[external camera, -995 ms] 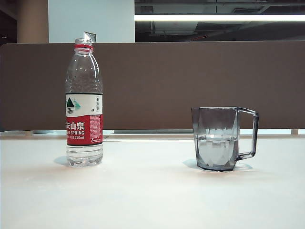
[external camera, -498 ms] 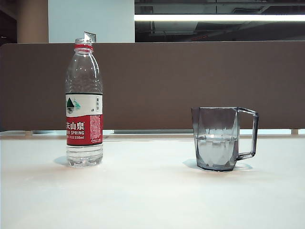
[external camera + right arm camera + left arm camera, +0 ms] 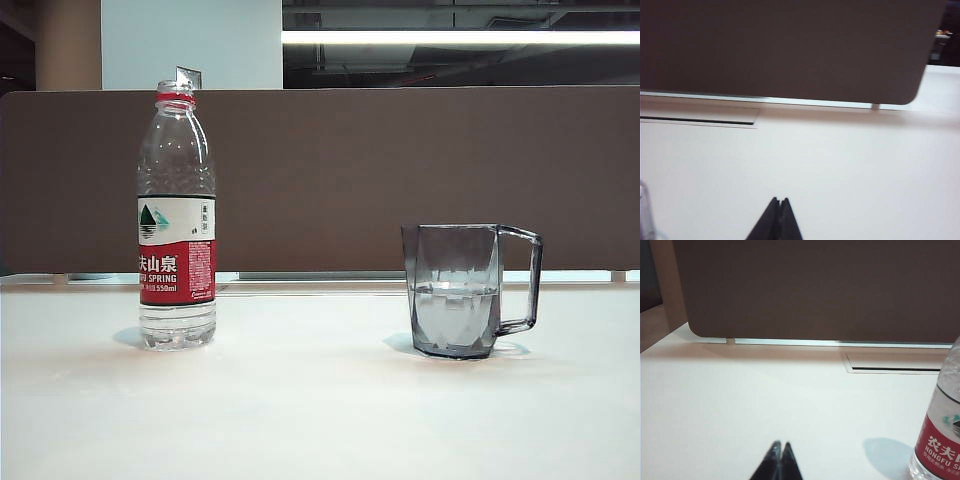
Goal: Pick up the mineral water bottle with the left hand on the table and pour water into the mug until it's half full.
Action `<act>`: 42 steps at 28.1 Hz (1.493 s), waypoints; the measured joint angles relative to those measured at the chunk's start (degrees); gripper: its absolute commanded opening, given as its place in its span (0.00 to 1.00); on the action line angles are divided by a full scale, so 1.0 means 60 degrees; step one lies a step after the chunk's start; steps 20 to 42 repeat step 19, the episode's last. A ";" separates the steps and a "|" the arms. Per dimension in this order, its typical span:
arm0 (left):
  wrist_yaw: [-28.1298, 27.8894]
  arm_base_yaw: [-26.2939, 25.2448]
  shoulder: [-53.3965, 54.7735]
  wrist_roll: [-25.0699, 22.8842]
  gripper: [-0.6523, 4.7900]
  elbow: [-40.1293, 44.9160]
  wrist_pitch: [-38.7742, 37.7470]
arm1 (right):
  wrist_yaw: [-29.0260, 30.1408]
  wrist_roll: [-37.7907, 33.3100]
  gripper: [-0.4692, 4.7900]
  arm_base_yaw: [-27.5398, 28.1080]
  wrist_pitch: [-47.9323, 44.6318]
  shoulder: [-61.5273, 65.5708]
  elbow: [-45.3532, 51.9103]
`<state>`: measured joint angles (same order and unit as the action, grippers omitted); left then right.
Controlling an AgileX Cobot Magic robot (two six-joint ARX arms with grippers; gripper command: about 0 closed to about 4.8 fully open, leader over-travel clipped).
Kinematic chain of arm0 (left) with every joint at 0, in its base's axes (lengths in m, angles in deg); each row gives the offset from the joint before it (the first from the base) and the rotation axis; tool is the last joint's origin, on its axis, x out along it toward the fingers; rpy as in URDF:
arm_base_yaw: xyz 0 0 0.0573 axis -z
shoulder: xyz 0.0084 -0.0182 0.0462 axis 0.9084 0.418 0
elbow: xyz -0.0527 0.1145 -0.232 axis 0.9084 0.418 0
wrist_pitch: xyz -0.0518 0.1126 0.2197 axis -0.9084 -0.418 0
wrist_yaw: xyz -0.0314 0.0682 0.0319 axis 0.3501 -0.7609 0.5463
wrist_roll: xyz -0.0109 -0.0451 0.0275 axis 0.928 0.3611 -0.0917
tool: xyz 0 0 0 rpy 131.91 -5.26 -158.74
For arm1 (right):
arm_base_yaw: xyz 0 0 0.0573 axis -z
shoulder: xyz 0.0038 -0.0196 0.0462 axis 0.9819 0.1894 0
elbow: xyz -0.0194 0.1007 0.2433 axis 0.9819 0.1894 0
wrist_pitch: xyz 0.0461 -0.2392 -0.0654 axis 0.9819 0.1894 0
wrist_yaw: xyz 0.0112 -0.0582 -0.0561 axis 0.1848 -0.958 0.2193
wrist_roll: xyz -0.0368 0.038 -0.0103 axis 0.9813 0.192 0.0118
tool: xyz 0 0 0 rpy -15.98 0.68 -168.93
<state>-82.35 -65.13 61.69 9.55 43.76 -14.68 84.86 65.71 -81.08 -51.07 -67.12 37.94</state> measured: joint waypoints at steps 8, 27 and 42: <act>0.0000 0.0000 0.0000 0.0000 0.11 0.0000 0.0000 | -0.0576 -0.0018 0.08 0.0000 0.0000 0.0000 -0.0004; 0.0000 0.0000 0.0000 0.0000 0.11 0.0000 0.0000 | -0.0572 -0.0018 0.08 0.0000 0.0120 0.0000 -0.0004; 0.0000 0.0000 0.0000 0.0000 0.11 0.0000 0.0000 | -0.0572 -0.0018 0.08 0.0000 0.0120 0.0000 -0.0004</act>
